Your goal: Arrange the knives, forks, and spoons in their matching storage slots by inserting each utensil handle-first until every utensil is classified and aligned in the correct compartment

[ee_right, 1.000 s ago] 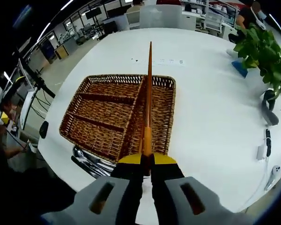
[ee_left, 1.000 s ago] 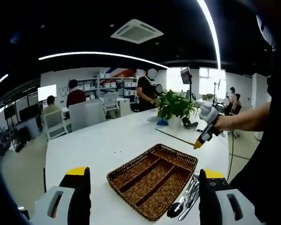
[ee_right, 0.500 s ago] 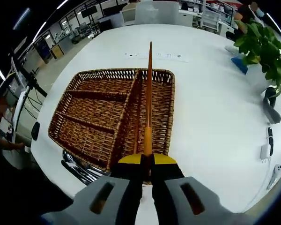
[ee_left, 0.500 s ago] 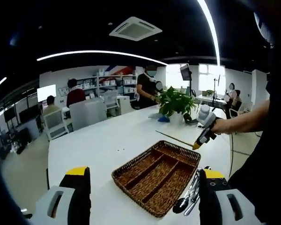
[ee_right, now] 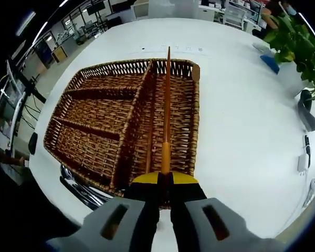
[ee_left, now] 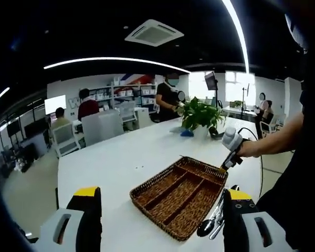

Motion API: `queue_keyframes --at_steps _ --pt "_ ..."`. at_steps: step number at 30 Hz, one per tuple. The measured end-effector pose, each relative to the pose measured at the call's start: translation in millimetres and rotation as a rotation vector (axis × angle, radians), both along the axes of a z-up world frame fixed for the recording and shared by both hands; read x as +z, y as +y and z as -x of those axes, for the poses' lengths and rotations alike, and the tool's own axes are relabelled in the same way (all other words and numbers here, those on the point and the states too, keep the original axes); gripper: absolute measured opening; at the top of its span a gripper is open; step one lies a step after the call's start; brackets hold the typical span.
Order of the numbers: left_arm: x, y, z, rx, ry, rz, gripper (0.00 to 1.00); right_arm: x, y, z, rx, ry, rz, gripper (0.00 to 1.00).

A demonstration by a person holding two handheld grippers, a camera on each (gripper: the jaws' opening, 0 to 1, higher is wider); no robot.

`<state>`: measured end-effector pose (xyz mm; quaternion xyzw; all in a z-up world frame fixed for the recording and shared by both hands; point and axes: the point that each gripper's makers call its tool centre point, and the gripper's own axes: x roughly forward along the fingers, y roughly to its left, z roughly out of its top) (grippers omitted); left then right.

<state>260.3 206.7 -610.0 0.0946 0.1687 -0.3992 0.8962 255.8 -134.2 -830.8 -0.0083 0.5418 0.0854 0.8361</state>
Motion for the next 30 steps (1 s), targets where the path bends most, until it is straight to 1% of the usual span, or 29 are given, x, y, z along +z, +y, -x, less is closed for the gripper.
queue_keyframes --at_steps 5,9,10,12,15,16,18,22,27,30 --pt "0.5 2 0.4 0.002 -0.001 0.001 1.0 -8.4 1 4 0.012 0.027 0.012 0.03" --pt "1.9 2 -0.1 0.006 -0.005 0.007 1.0 -14.7 0 9 -0.002 0.059 0.012 0.03" --pt "2.2 3 -0.1 0.006 -0.006 0.007 1.0 -13.0 1 8 -0.01 0.053 0.004 0.03" --pt "2.5 3 0.0 0.008 -0.008 0.008 1.0 -12.9 1 7 -0.006 0.062 0.022 0.03" --pt "1.1 3 1.2 0.006 -0.005 0.006 1.0 -17.1 3 9 0.002 0.09 0.024 0.03" --pt "0.8 3 1.4 0.006 -0.005 0.004 1.0 -17.4 4 8 0.003 0.091 0.024 0.03" --pt "1.0 3 1.5 0.008 -0.005 0.006 1.0 -18.7 3 10 0.007 0.113 0.039 0.03" --pt "1.1 3 1.4 0.008 -0.007 0.006 1.0 -23.3 5 9 0.009 0.144 0.044 0.03" --pt "1.7 2 2.5 0.004 -0.009 0.01 1.0 -27.1 7 10 0.033 0.166 0.063 0.04" --pt "1.0 3 3.6 0.004 -0.009 0.005 1.0 -28.3 7 9 0.029 0.178 0.057 0.04"
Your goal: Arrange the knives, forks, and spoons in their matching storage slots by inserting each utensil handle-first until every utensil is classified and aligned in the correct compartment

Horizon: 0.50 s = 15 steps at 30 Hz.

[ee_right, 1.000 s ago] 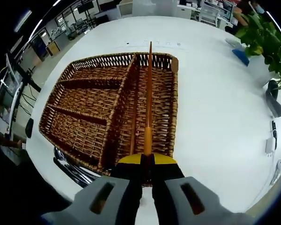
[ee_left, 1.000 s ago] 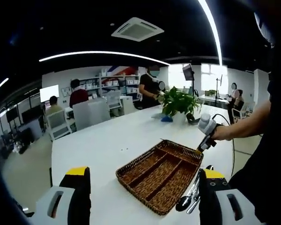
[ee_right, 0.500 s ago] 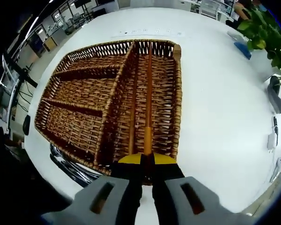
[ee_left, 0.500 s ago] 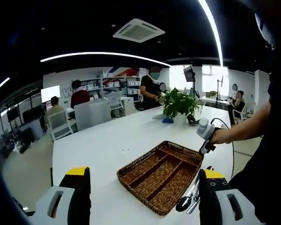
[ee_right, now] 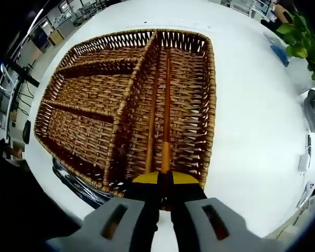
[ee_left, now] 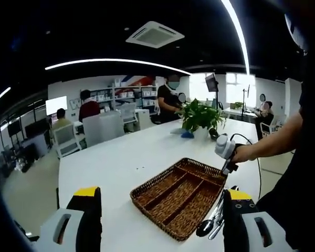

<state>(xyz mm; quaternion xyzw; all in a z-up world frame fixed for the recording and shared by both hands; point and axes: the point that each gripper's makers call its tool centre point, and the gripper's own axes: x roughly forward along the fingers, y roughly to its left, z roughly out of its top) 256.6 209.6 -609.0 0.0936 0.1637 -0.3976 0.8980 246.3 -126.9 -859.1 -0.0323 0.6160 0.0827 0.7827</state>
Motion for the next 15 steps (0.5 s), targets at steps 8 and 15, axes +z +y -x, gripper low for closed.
queue_keyframes --at_steps 8,15 --pt "-1.6 4.2 1.6 0.009 0.002 -0.007 1.0 -2.1 4.9 -2.8 0.016 -0.011 0.005 0.04" --pt "-2.2 6.0 2.1 0.008 0.004 -0.006 1.0 -3.9 5.7 -4.7 0.042 -0.038 -0.005 0.05"
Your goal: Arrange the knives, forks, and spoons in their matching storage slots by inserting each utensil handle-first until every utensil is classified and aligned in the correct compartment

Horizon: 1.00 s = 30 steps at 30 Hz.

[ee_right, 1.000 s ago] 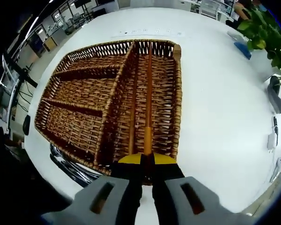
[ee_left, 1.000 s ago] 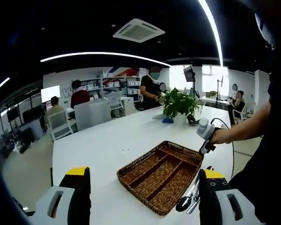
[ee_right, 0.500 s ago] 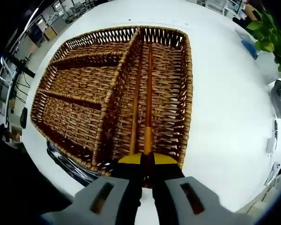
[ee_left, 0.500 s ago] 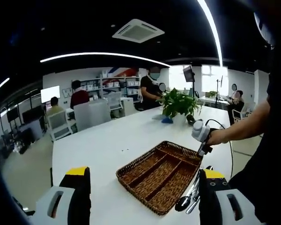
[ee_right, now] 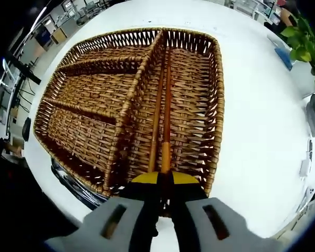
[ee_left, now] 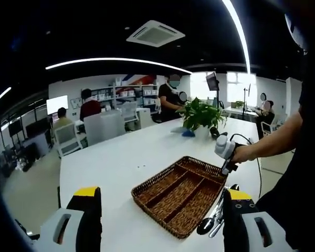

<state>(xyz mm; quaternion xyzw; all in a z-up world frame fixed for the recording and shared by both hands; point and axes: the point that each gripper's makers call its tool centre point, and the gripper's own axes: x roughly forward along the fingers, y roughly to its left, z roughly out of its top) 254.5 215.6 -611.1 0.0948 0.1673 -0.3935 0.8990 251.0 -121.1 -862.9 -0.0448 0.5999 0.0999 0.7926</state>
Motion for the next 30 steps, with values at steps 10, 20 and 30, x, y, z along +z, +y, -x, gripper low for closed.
queue_keyframes --at_steps 10,20,30 --pt "-0.2 -1 -1.6 -0.014 -0.006 0.002 1.0 29.1 4 -20 0.075 -0.151 -0.048 0.29" --pt "1.6 3 -6.0 -0.044 -0.02 0.0 1.0 116.1 15 -63 0.186 -0.477 -0.178 0.75" --pt "-6.2 -5 4.7 -0.078 -0.031 0.035 1.0 193.7 30 -50 0.301 -0.74 -0.276 0.99"
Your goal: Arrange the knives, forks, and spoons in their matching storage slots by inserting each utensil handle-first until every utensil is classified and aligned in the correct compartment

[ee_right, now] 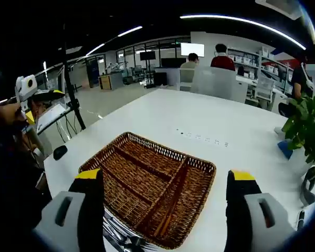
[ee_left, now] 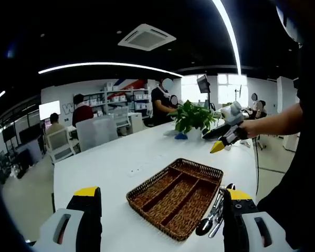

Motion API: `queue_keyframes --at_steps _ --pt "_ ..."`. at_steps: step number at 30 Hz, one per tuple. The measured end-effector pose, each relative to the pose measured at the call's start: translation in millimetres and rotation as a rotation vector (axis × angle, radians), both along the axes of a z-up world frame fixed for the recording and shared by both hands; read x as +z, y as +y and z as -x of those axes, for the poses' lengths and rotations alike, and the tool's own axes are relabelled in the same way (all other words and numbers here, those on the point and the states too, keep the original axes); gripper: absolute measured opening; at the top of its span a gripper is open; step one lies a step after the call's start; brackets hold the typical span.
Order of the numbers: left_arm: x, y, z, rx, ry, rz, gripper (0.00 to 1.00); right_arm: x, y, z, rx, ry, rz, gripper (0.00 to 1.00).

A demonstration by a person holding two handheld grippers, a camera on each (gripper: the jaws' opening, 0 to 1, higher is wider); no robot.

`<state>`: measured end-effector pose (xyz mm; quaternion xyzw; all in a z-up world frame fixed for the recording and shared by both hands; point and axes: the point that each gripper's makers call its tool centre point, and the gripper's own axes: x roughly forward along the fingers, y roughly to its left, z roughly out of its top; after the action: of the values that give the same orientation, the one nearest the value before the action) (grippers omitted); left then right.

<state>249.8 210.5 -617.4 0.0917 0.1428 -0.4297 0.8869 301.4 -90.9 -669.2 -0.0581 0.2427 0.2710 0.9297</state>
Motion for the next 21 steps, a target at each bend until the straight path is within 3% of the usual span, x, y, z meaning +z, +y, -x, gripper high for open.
queue_keyframes --at_steps 3,5,9,10,13,17,21 --pt "2.4 -5 3.6 0.009 0.0 0.024 1.0 13.9 2 10 0.053 -0.054 -0.01 0.99" --pt "4.4 -7 3.5 0.023 -0.012 0.027 1.0 17.3 4 17 0.093 -0.058 -0.028 0.99" --pt "8.8 -13 6.3 0.06 -0.012 0.006 1.0 12.8 -9 26 0.103 -0.051 0.033 0.99" --pt "4.5 -16 9.9 0.069 0.016 -0.003 1.0 10.3 -15 29 0.097 -0.047 0.042 0.99" --pt "-5.8 -19 12.5 0.082 0.014 -0.057 1.0 6.7 -25 38 0.1 -0.065 0.068 0.99" --pt "-11.3 -28 19.9 0.094 0.013 -0.062 1.0 3.9 -35 53 0.118 -0.064 0.081 0.99" --pt "-18.1 -39 30.8 0.092 0.021 -0.065 1.0 14.5 -41 70 0.119 -0.067 0.056 0.99"
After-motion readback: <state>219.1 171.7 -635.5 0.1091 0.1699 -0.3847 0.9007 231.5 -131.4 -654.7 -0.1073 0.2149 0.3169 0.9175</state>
